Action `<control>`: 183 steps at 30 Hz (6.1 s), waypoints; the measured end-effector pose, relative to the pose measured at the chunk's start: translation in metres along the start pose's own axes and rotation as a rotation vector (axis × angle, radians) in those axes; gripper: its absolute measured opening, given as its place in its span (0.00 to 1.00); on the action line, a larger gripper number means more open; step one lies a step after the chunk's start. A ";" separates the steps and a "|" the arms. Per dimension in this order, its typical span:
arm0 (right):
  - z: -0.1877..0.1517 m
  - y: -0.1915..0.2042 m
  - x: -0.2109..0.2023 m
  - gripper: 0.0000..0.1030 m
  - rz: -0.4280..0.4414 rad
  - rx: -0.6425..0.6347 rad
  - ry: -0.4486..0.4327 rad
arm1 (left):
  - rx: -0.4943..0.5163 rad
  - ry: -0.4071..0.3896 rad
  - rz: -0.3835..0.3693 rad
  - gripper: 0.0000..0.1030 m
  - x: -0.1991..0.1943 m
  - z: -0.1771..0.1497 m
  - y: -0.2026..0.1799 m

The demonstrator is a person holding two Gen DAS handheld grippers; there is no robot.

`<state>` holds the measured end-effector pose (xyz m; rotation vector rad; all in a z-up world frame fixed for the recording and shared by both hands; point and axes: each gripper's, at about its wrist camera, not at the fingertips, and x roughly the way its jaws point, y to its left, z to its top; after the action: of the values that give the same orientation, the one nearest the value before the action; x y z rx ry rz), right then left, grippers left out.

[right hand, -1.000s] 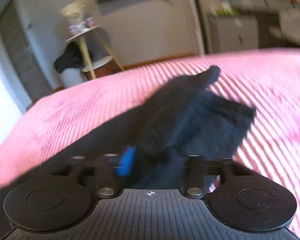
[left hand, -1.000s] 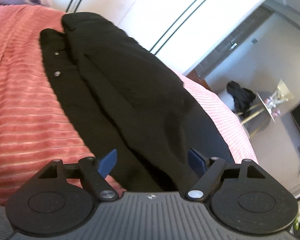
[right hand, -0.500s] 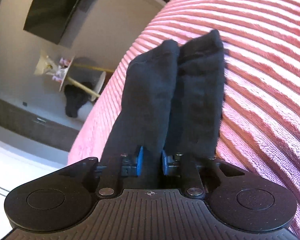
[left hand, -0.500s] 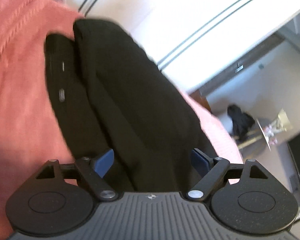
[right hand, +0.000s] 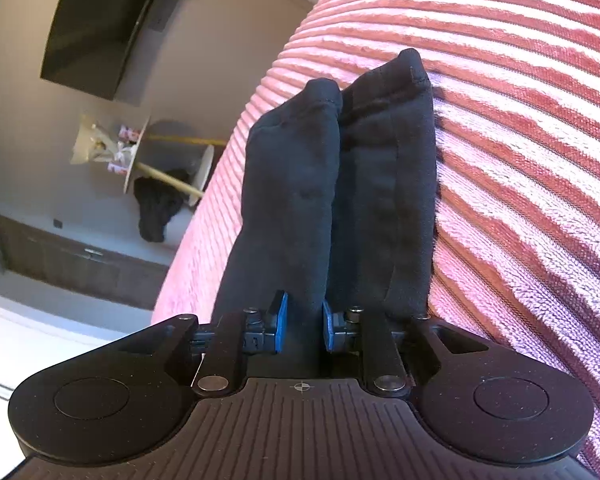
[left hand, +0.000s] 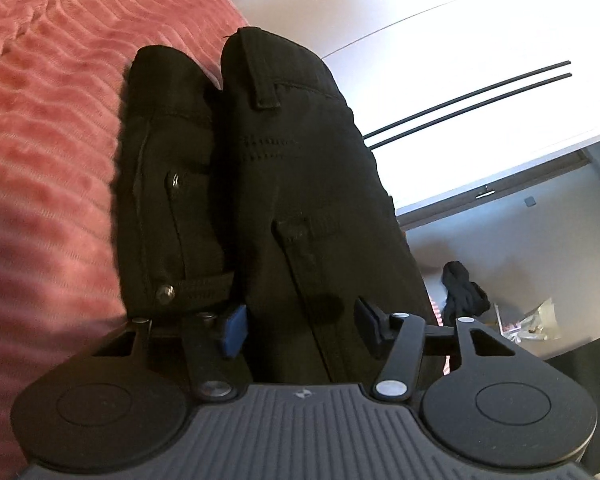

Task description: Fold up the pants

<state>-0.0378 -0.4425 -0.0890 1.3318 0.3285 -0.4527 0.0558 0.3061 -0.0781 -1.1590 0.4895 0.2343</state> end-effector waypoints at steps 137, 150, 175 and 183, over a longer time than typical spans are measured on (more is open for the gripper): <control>0.097 0.028 -0.005 0.06 -0.164 -0.643 0.019 | 1.120 -0.125 0.079 0.96 -0.029 -0.222 -0.171; 0.103 -0.001 -0.047 0.51 -0.188 -0.425 -0.048 | 1.176 0.071 0.212 0.96 0.013 -0.257 -0.139; 0.104 -0.021 -0.032 0.31 -0.049 -0.290 -0.039 | 1.053 0.125 0.037 0.96 0.005 -0.247 -0.139; 0.060 0.068 -0.056 0.15 -0.008 -0.612 -0.123 | 1.004 0.168 0.013 0.96 0.008 -0.244 -0.135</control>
<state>-0.0548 -0.4829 0.0085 0.7046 0.3361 -0.3961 0.0594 0.0285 -0.0472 -0.1919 0.6530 -0.1075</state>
